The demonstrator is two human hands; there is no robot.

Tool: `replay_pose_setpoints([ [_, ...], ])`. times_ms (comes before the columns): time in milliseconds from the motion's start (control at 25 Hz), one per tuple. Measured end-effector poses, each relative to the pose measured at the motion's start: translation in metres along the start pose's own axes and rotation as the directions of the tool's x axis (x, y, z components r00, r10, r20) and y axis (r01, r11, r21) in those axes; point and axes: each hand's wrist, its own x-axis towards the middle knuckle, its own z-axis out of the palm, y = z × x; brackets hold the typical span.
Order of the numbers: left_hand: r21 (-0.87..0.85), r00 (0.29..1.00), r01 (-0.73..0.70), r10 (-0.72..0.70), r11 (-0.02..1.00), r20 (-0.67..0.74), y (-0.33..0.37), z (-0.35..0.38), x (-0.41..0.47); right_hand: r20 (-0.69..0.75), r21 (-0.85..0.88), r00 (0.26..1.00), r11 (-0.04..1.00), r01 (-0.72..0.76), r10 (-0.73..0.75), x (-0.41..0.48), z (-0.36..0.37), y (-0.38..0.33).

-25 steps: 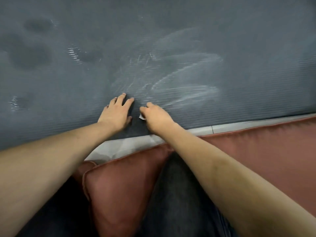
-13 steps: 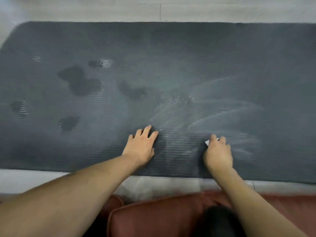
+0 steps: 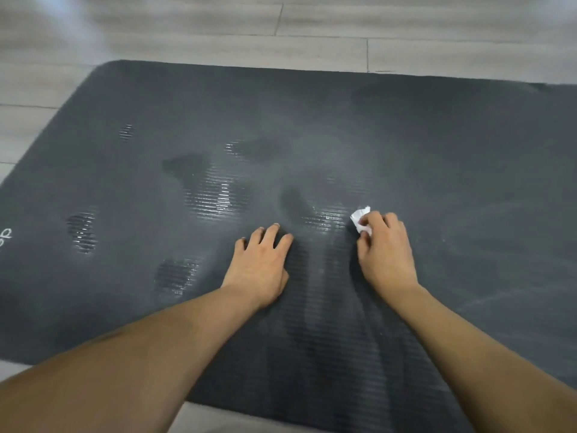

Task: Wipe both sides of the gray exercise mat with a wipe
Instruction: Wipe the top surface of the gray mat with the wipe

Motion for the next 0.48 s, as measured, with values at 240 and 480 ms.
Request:
replay_pose_setpoints([
  [240, -0.057, 0.997, 0.030, -0.034, 0.998, -0.071, -0.069, -0.015, 0.068, -0.063, -0.112, 0.998, 0.994, 0.013, -0.020, 0.126, 0.041, -0.003],
  [480, -0.112, 0.982, -0.031, 0.009, 0.993, -0.189, -0.118, -0.031, 0.155, -0.240, -0.110, 0.969, 0.990, -0.093, 0.064, 0.205, 0.082, 0.001],
])
